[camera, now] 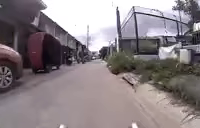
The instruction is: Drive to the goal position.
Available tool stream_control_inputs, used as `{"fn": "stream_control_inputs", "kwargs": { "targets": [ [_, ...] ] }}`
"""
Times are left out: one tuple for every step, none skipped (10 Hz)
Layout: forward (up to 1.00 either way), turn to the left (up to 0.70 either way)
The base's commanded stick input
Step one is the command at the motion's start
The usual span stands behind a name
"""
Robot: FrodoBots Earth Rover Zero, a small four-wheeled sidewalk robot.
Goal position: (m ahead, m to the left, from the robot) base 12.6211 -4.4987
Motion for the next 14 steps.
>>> {"fn": "stream_control_inputs", "kwargs": {
  "targets": [
    [1.00,0.02],
    [1.00,0.02],
    [1.00,0.02],
    [1.00,0.02],
    [1.00,0.02],
    [1.00,0.02],
    [1.00,0.02],
    [1.00,0.02],
    [1.00,0.01],
    [1.00,-0.08],
    [1.00,-0.17],
    [1.00,-0.36],
    [1.00,0.02],
    [1.00,0.02]
  ]
}}
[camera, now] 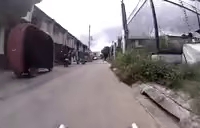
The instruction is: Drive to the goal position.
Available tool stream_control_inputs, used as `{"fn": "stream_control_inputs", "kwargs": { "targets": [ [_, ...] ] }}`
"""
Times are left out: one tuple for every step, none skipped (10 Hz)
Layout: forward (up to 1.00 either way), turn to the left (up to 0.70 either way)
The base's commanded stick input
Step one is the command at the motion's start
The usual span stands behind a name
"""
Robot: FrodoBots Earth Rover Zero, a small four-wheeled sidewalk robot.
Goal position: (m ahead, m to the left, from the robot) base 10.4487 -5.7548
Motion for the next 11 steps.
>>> {"fn": "stream_control_inputs", "kwargs": {
  "targets": [
    [1.00,0.02],
    [1.00,0.02],
    [1.00,0.02],
    [1.00,0.02],
    [1.00,0.02],
    [1.00,0.02],
    [1.00,0.02],
    [1.00,0.02],
    [1.00,0.02],
    [1.00,0.02],
    [1.00,0.02]
  ]
}}
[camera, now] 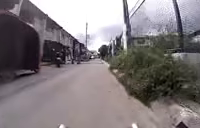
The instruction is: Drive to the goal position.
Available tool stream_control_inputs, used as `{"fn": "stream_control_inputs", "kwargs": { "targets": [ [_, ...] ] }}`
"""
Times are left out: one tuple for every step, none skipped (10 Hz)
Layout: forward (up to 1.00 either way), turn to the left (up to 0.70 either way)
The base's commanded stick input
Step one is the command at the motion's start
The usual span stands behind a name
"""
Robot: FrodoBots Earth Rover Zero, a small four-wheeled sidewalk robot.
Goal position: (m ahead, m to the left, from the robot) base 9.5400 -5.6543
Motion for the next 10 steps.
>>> {"fn": "stream_control_inputs", "kwargs": {
  "targets": [
    [1.00,0.02],
    [1.00,0.02],
    [1.00,0.02],
    [1.00,0.02],
    [1.00,0.02],
    [1.00,0.02],
    [1.00,0.02],
    [1.00,0.02],
    [1.00,0.02],
    [1.00,0.02]
  ]
}}
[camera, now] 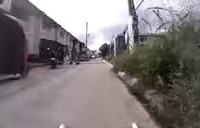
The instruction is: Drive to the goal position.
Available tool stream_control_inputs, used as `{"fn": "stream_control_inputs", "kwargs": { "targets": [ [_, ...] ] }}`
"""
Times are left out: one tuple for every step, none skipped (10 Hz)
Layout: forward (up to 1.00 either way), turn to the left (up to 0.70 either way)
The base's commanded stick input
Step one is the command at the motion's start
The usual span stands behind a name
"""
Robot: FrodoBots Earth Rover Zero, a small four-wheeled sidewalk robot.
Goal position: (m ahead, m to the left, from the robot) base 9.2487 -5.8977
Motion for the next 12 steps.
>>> {"fn": "stream_control_inputs", "kwargs": {
  "targets": [
    [1.00,0.02],
    [1.00,0.02],
    [1.00,0.02],
    [1.00,0.02],
    [1.00,0.02],
    [1.00,0.02],
    [1.00,0.02],
    [1.00,0.02],
    [1.00,0.02],
    [1.00,0.02],
    [1.00,0.02],
    [1.00,0.02]
  ]
}}
